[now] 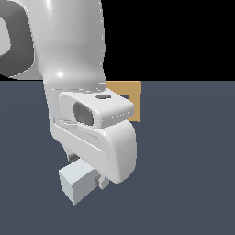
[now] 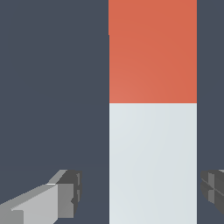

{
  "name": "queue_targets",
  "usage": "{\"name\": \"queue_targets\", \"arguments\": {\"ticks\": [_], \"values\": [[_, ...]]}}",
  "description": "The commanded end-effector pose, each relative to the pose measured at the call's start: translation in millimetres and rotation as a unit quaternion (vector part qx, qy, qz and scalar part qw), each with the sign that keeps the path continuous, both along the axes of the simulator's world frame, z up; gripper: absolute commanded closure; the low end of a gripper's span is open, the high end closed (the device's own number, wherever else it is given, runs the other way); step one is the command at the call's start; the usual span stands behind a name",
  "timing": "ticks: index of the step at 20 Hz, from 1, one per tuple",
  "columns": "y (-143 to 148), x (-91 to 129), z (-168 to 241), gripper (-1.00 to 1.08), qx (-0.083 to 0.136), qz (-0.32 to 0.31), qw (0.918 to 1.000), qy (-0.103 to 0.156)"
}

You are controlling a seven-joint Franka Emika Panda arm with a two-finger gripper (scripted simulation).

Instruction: Insert the peg into the horizontal hole in a box.

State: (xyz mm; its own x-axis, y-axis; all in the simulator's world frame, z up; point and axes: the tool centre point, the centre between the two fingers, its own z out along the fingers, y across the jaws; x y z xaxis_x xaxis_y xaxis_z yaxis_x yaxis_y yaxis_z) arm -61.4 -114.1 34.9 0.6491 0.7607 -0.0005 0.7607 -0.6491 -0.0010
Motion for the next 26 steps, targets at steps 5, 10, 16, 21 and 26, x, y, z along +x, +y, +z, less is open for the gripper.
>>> {"name": "queue_targets", "arguments": {"ticks": [5, 10, 16, 21, 26], "values": [[0, 1, -13, -0.92, 0.000, 0.001, 1.0000, -0.001], [0, 1, -13, 1.08, 0.000, 0.001, 1.0000, -0.001], [0, 1, -12, 1.08, 0.000, 0.001, 1.0000, -0.001], [8, 8, -8, 1.08, -0.001, 0.016, 0.9999, -0.001], [33, 29, 5, 1.08, -0.001, 0.064, 0.9979, -0.001]]}}
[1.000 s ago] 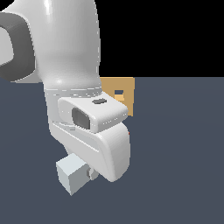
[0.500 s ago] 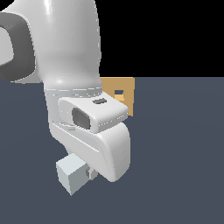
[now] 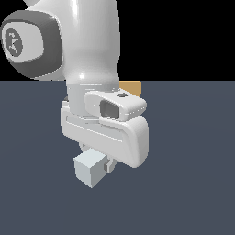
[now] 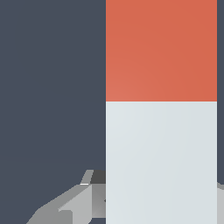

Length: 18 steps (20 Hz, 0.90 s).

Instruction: Insert the peg into the horizontal hole in a box.

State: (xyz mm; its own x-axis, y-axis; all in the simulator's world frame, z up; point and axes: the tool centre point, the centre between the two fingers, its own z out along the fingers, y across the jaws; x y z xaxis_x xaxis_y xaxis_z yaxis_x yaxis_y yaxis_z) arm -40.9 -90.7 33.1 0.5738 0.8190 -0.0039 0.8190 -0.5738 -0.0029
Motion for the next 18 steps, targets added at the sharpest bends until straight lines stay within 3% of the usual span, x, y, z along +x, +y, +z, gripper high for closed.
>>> {"name": "queue_targets", "arguments": {"ticks": [1, 5, 9, 14, 18], "values": [[17, 14, 10, 1.08, 0.000, 0.031, 0.9995, -0.002], [59, 39, 28, 1.08, -0.001, 0.102, 0.9948, -0.002], [106, 58, 47, 1.08, 0.000, 0.176, 0.9844, -0.002], [154, 68, 64, 1.08, 0.000, 0.245, 0.9695, -0.002], [174, 70, 71, 1.08, 0.001, 0.274, 0.9617, -0.002]]}}
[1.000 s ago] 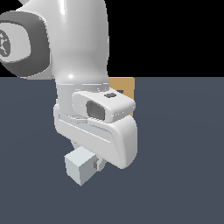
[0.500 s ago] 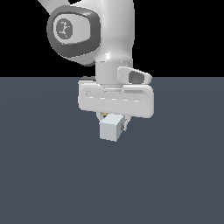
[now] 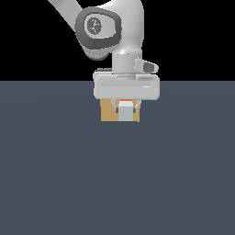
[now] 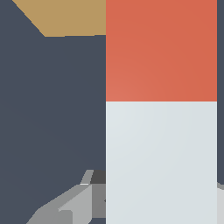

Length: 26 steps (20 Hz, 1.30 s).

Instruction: Insert the peg into the horizontal hole in a box.

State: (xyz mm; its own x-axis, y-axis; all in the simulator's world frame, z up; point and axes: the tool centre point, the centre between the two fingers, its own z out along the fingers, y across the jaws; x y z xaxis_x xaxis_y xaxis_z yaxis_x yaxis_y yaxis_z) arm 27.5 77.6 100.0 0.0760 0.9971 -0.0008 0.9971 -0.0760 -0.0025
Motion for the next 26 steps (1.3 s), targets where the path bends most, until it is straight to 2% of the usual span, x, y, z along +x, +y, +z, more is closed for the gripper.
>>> {"name": "queue_targets", "arguments": {"ticks": [1, 16, 21, 26], "values": [[8, 2, 5, 1.08, 0.000, 0.013, 0.9999, -0.001], [12, 1, 5, 1.08, 0.000, 0.015, 0.9999, 0.000], [35, 1, 5, 1.08, 0.000, 0.015, 0.9999, -0.001], [76, 3, 6, 1.08, 0.000, 0.015, 0.9999, -0.002]]}}
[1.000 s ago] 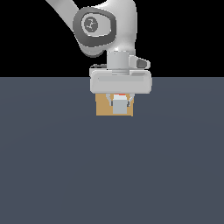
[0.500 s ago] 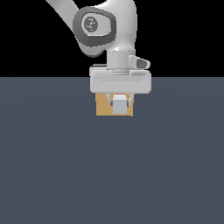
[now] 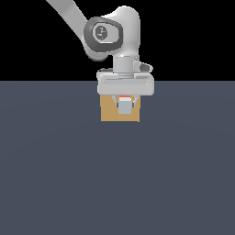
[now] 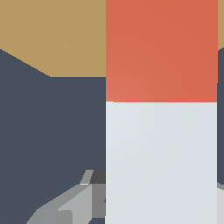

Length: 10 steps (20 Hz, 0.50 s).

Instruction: Insert the peg into the horizontal hole in a box.

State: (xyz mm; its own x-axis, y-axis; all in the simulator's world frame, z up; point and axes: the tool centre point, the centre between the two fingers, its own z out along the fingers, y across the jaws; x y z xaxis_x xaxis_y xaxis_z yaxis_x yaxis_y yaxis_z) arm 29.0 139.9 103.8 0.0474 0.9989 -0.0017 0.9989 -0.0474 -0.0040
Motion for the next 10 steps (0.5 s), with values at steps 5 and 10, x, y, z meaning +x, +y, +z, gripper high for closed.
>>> {"name": "queue_targets", "arguments": {"ticks": [5, 10], "values": [[42, 3, 3, 1.08, 0.001, 0.001, 1.0000, -0.003], [49, 5, 3, 1.08, 0.001, 0.001, 1.0000, -0.003]]}}
